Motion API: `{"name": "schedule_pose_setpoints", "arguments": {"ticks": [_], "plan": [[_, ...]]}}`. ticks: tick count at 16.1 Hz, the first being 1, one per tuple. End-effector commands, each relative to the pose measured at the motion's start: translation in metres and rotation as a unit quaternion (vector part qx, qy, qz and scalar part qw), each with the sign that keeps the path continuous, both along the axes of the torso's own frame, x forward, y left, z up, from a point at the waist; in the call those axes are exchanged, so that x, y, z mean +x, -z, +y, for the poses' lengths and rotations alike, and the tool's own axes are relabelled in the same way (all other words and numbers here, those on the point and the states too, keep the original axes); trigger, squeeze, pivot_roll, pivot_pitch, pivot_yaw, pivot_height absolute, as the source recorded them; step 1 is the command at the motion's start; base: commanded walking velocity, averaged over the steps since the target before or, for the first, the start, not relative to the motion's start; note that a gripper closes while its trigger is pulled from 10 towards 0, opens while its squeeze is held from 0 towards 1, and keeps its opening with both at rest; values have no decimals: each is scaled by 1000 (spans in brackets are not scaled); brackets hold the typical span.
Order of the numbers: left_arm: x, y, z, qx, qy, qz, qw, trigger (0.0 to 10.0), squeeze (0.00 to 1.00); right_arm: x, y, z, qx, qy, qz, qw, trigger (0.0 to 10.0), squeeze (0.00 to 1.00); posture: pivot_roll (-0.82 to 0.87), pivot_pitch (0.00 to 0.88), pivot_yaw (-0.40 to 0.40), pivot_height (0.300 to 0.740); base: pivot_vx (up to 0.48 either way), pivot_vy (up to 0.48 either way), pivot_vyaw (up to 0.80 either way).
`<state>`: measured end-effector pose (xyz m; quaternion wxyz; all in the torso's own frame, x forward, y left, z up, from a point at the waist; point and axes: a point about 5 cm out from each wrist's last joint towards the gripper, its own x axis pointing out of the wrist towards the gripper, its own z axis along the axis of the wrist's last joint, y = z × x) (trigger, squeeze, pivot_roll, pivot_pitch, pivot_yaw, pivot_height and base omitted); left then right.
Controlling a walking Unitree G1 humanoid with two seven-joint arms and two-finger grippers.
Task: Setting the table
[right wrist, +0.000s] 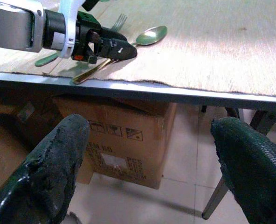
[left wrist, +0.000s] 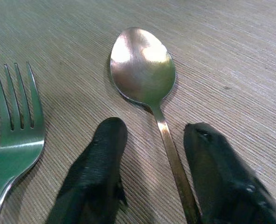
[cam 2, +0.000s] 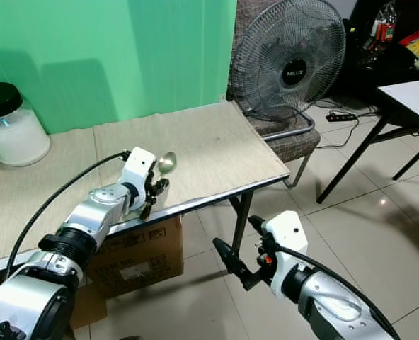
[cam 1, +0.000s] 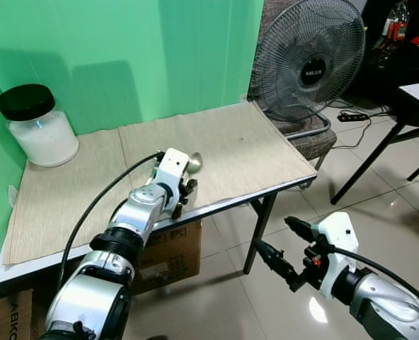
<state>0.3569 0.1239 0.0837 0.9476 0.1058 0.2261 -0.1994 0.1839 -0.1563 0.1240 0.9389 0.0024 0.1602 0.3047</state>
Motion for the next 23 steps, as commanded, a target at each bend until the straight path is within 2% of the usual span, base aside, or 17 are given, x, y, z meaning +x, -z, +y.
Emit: {"name": "schedule_pose_setpoints", "arguments": {"ticks": [1,6,12,18,19,21,22,23], "plan": [[1,0,0,1,0,9,1000,0,0,0,-3,-1,-10,0,-11,1000,10000,0,-93,0,7,740,0,0,0],[2,-2,0,-5,0,9,1000,0,0,1,-3,-1,-16,-2,-13,1000,10000,0,-90,0,3,740,0,0,0],[-1,4,4,0,-10,31,999,0,0,2,-3,0,-20,-6,-14,1000,10000,0,-90,0,3,740,0,0,0],[5,-8,9,-17,-23,8,1000,0,0,5,-3,-1,-22,-4,-19,1000,10000,0,-83,0,0,740,0,0,0],[5,-11,8,-24,-20,-3,1000,0,0,7,-3,0,-22,-2,-22,1000,10000,0,-80,0,0,740,0,0,0],[7,-32,2,-80,2,-53,995,0,0,11,-5,-3,-22,17,-36,999,10000,0,-76,0,0,740,0,0,0],[6,-48,3,-116,2,-87,989,0,0,13,-7,-6,-19,37,-48,998,10000,0,-73,0,3,740,0,0,0],[6,-53,3,-127,2,-99,987,0,0,14,-8,-7,-17,44,-51,998,10000,0,-72,0,3,740,0,0,0]]}}
